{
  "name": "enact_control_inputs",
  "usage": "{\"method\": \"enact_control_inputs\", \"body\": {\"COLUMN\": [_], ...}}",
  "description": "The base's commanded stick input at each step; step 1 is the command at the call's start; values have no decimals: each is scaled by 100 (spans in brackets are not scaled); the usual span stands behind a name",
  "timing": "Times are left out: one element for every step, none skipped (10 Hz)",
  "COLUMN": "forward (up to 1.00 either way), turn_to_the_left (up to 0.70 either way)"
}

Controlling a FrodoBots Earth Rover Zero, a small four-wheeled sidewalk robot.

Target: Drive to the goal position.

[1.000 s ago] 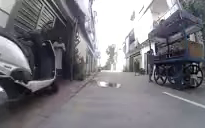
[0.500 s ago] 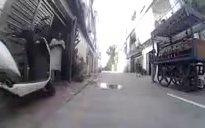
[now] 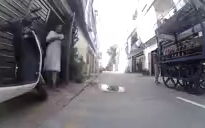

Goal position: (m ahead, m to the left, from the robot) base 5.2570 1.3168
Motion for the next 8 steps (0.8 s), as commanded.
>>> {"method": "enact_control_inputs", "body": {"forward": [100, 100, 100, 100, 100, 100, 100, 100], "turn_to_the_left": [-40, -40, -40, -40, -40, -40, -40, -40]}}
